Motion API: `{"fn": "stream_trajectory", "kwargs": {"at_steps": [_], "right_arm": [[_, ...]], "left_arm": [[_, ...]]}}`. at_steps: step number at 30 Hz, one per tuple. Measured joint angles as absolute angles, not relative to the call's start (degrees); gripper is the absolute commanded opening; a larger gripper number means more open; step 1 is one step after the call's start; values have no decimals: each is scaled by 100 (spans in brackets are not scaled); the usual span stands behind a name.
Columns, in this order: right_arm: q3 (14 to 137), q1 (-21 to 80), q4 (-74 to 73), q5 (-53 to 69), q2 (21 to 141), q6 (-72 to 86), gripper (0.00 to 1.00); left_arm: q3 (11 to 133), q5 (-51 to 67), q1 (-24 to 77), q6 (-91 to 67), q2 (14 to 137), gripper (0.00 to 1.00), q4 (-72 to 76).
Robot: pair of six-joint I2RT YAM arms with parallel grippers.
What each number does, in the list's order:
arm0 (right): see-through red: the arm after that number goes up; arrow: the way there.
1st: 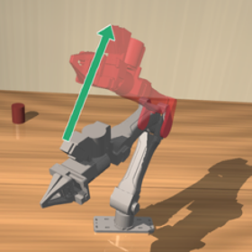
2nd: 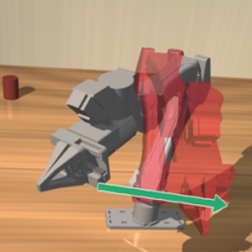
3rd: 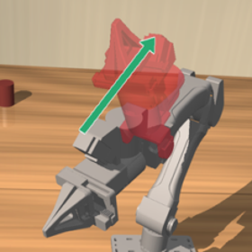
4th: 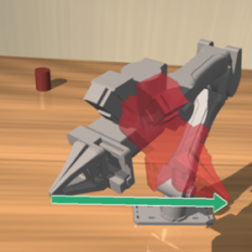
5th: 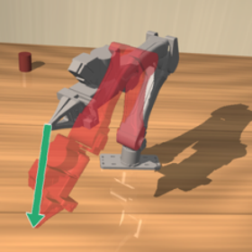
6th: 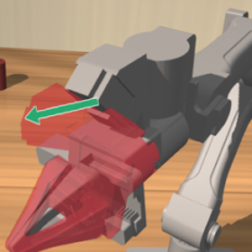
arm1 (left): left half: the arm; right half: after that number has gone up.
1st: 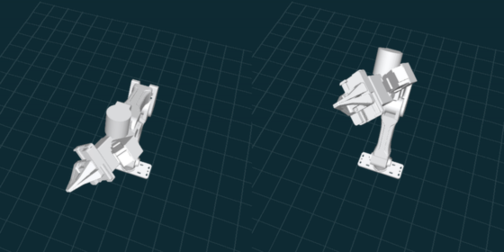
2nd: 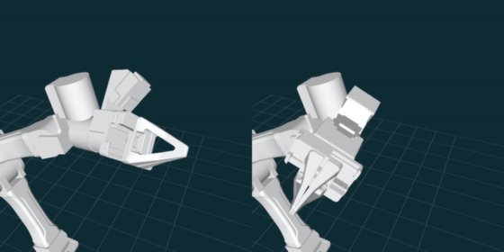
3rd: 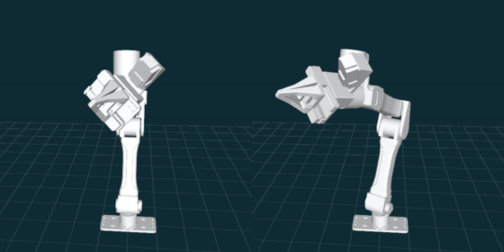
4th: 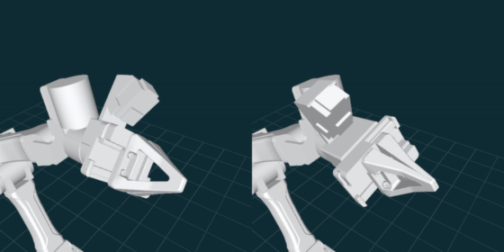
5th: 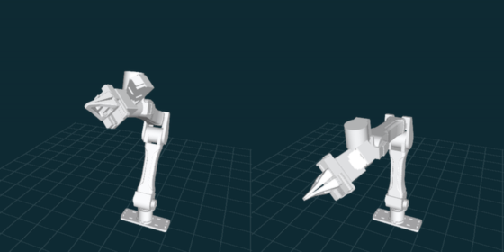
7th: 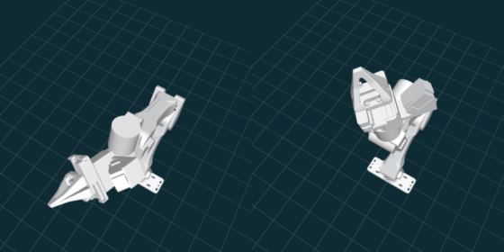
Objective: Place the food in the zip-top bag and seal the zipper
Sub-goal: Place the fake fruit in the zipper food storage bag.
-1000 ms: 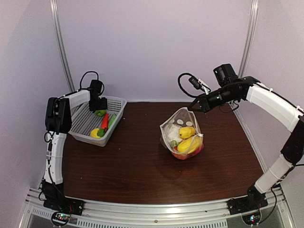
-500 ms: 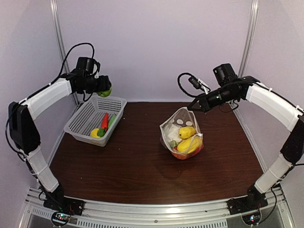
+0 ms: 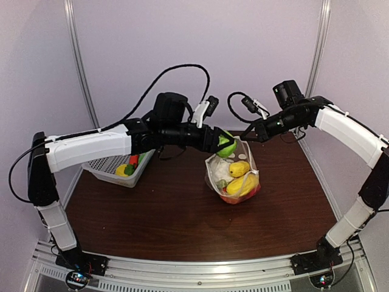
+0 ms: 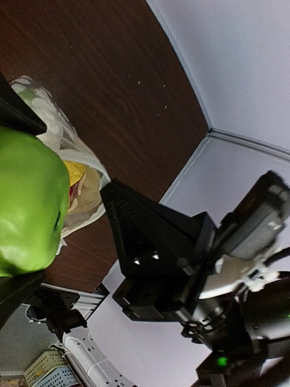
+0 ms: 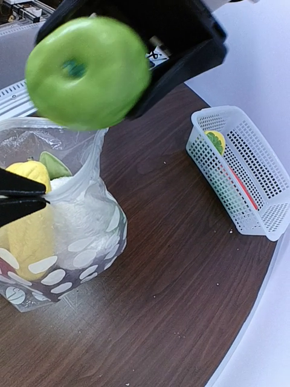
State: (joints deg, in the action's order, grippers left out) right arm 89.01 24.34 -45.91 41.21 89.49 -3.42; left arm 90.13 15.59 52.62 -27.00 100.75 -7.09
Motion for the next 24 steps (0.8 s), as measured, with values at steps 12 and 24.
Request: {"fn": "stream_trajectory", "kwargs": {"at_steps": [12,24], "right_arm": [[8903,2432,-4729,4178,8827,-301,0],[8899,2401,-4825,4812,8753,-235,0]], "left_arm": [[9395,1258,5857,-2786,11135,57,-814],[9421,593,5909,-3122,11378,70,-381]]}}
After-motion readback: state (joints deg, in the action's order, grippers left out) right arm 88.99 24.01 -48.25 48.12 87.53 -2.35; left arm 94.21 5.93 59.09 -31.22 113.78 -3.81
